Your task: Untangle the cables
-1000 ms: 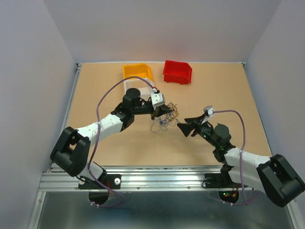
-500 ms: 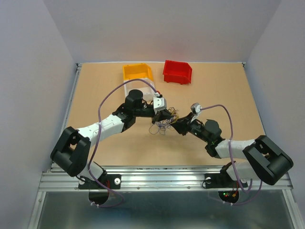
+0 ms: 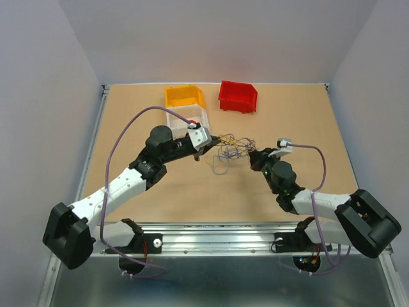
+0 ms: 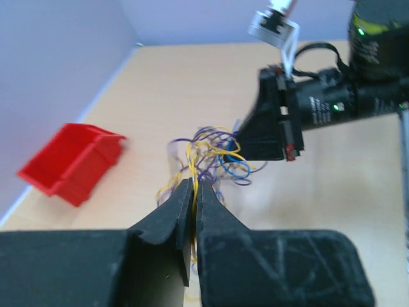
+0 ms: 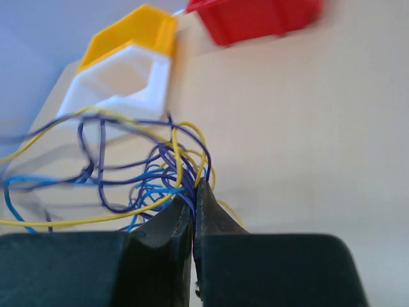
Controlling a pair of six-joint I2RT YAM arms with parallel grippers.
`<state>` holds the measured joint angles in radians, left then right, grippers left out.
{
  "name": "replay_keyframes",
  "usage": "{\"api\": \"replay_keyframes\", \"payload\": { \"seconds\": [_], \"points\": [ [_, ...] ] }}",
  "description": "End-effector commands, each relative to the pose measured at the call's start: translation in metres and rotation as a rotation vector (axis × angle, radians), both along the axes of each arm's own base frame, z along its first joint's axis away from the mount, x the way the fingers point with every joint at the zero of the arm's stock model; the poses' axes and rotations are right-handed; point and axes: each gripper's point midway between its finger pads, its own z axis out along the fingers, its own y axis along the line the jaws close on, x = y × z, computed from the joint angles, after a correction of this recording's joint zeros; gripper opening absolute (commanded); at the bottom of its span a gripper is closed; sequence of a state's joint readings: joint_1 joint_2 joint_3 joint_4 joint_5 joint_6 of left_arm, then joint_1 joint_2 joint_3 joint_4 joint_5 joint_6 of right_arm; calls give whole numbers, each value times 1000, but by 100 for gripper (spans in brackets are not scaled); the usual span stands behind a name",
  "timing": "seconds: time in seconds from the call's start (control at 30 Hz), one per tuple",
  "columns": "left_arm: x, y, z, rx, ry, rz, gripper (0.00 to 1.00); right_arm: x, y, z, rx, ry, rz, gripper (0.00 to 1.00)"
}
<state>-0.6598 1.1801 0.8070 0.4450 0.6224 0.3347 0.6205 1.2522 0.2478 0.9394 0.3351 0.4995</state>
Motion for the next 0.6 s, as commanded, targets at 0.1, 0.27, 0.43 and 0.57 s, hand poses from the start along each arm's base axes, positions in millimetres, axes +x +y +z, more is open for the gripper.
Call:
{"api": "replay_keyframes", "payload": {
  "seconds": [0.1, 0.27, 0.43, 0.57],
  "points": [
    [30, 48, 63, -198, -132, 345, 0, -10, -108, -23, -12, 99, -565, 3],
    [49, 77, 70, -243, -145, 532, 0, -29, -145, -28, 5, 127, -761, 12],
    [44, 102, 90, -316, -206, 601, 0, -40, -159, -24, 83, 108, -828, 74],
    [38, 97, 90, -318, -209, 559, 0, -39, -155, -19, 79, 106, -792, 78]
  ]
}}
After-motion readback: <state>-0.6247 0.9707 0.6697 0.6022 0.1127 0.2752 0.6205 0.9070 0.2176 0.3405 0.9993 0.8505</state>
